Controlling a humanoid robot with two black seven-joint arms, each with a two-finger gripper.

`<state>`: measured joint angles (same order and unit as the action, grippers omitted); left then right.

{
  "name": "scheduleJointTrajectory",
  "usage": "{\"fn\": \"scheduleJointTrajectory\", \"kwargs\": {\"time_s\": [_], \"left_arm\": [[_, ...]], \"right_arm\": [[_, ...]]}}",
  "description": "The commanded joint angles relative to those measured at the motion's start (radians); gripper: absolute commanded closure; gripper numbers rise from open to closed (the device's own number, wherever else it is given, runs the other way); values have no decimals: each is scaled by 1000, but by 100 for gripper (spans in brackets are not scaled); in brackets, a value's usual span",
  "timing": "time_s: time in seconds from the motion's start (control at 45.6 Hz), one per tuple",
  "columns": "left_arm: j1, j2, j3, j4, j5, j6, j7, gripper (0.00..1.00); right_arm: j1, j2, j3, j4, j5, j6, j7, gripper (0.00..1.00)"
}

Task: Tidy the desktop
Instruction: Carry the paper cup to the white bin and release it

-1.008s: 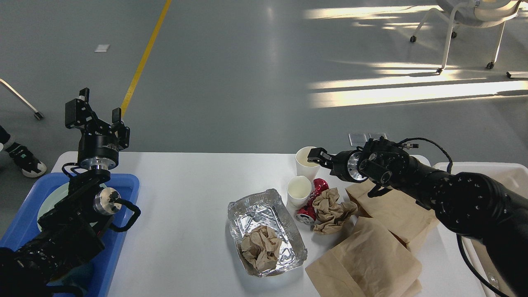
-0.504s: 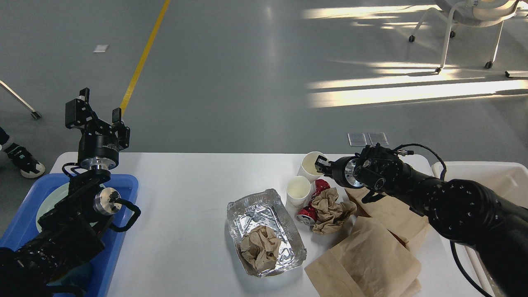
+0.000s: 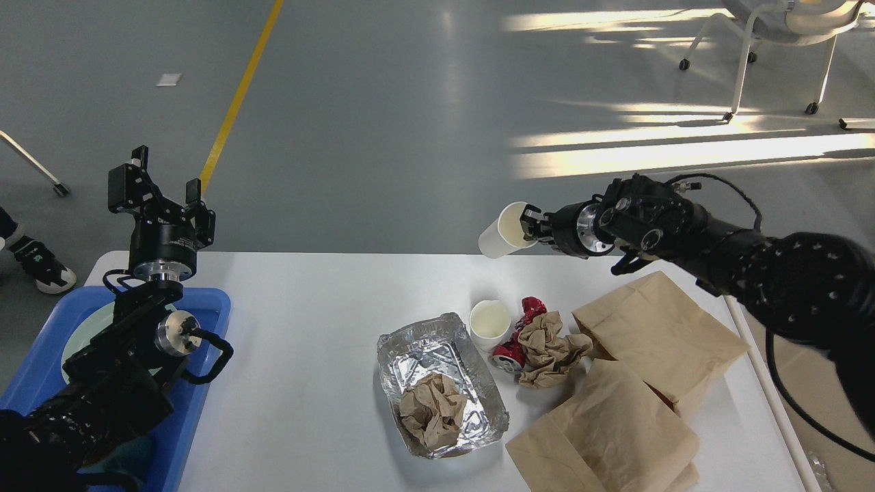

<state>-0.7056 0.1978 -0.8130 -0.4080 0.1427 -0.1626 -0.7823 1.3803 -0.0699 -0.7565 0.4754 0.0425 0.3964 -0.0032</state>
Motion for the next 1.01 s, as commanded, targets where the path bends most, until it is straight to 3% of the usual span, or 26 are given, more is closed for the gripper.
{"fn": "scheduleJointTrajectory", "kwargs": {"time_s": [0.0,0.263,0.46,0.614,0.745,0.986], "left_arm": [[0,0,0,0,0,0,0,3],[0,0,0,0,0,0,0,3],[0,0,0,0,0,0,0,3],[0,0,0,0,0,0,0,3],[0,0,0,0,0,0,0,3],[0,0,0,0,0,0,0,3]], "right_arm": [[167,-118,5,112,0,93,2,100],[428,-310,46,186,-1,274,5,100],[415,-376,22,131,-10,251,3,100],[258,-462,11,29,-12,213,3,100],[13,-554,16,-99,-12,145,6,100],[-332,-585,17,-126,-10,-125,9,100]]}}
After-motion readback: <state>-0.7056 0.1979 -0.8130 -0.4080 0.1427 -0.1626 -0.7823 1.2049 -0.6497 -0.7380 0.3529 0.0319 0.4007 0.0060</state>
